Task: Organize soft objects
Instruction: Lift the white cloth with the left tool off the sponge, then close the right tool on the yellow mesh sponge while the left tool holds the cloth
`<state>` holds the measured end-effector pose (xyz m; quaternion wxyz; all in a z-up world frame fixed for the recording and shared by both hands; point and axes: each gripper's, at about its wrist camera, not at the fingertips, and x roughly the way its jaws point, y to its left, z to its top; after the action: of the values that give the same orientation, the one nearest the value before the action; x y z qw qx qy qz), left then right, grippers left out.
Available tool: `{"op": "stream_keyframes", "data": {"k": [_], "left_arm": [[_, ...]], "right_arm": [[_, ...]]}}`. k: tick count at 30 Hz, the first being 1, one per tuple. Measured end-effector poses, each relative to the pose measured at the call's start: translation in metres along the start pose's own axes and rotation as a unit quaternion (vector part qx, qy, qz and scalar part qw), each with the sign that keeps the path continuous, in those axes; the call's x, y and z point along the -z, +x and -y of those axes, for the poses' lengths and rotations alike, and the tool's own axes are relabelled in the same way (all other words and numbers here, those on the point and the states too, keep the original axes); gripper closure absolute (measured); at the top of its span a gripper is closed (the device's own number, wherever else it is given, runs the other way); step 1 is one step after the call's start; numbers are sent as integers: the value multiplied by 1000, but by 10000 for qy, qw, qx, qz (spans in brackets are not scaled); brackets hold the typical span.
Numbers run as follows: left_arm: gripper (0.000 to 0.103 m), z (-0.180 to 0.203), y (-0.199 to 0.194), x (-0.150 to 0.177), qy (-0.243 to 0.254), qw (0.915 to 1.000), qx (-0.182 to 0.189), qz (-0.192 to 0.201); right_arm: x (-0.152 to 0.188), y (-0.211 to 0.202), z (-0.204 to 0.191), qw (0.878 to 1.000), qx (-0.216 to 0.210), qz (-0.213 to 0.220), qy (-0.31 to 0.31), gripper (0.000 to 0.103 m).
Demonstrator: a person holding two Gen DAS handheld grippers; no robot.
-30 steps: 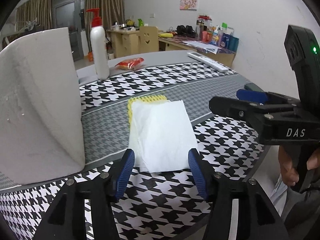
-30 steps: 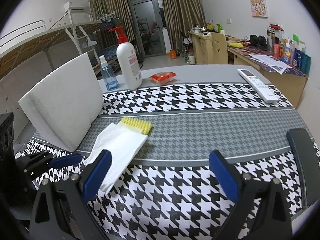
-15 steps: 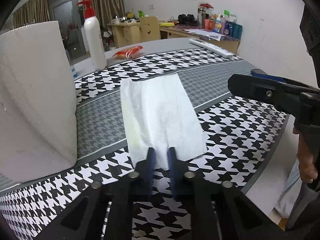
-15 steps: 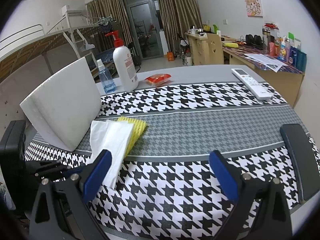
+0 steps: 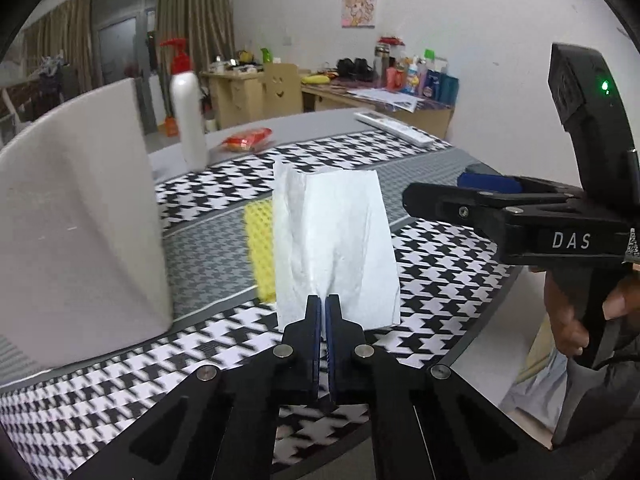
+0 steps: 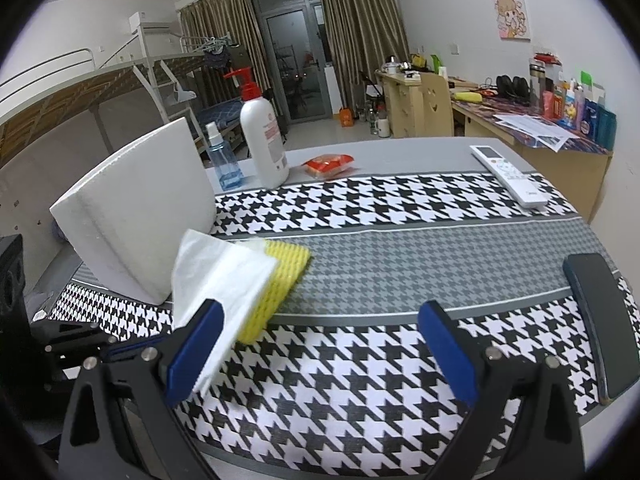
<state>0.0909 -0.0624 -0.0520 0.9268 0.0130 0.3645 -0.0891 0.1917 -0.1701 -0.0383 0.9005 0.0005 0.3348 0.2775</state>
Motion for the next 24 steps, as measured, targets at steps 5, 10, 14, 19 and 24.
{"op": "stream_keyframes", "data": {"k": [5,10,14,19,24], "left_arm": [[101,-16,-11,5,-197,9996,-195,92],[101,-30,-18,9,-369,9985,-367,166],[101,-36,-22,12,-436,9978,-450,192],[101,-43,-20,13,-522,9971,-530,177],[101,-49,-20,13,-593,9962,-609,176]], "right_arm": [[-1,6,-16,9998,-90,-35,-145,4],[-2,17,-28,9994,-176,-142,-252,4],[-2,26,-33,9990,-251,-220,-309,4],[-2,37,-37,9984,-302,-337,-327,4],[-4,44,-43,9978,-381,-401,-372,5]]}}
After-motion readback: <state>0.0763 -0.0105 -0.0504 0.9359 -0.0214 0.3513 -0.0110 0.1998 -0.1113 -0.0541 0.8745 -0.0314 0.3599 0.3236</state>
